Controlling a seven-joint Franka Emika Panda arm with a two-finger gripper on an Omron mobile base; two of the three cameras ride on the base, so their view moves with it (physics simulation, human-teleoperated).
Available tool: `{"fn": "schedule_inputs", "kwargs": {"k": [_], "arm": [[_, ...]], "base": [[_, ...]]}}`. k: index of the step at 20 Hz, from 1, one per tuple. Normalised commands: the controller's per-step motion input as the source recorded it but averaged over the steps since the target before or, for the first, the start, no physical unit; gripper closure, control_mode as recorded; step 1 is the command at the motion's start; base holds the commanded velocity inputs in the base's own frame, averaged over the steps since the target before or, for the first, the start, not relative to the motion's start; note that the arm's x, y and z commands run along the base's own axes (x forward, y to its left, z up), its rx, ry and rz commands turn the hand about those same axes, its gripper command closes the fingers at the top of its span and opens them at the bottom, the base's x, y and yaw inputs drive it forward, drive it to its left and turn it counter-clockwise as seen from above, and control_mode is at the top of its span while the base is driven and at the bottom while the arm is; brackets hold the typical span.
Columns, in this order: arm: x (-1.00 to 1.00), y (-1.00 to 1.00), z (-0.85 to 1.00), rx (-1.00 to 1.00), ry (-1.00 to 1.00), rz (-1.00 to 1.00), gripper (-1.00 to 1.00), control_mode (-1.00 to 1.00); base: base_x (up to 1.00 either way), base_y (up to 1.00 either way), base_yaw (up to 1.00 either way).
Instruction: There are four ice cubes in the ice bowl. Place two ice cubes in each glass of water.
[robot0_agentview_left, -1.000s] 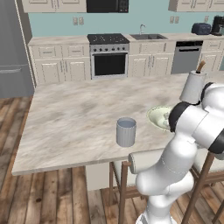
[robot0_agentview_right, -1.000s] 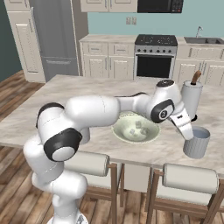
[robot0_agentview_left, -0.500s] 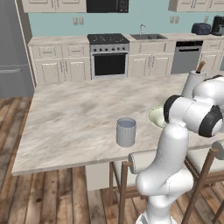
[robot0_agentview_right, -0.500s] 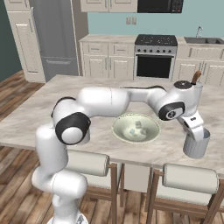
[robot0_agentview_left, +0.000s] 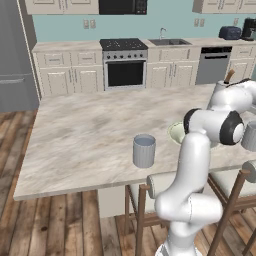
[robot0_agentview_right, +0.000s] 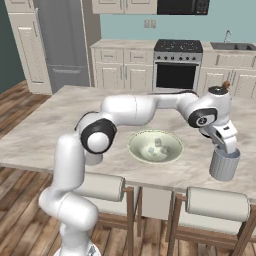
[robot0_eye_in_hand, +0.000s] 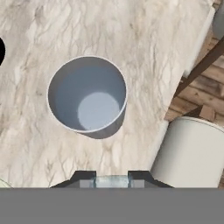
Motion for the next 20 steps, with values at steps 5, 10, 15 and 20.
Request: {"fn": "schedule_inputs", "kwargs": {"k": [5,10,15,20], "arm": [[0.17,-0.18,-0.26,0.0,-0.01,0.0,1.0,-1.0],[0.08,-0.06,-0.21,0.0,-0.03,0.0,1.0,-1.0],[0.12,-0.01,-0.14,0.0,-0.01,0.0,1.0,-1.0],[0.1,0.0,-0.21,0.0,0.0,0.0,1.0,-1.0]], "base": [[0.0,0.0,0.0],[0.0,0.0,0.0],[0.0,0.0,0.0],[0.0,0.0,0.0]]}}
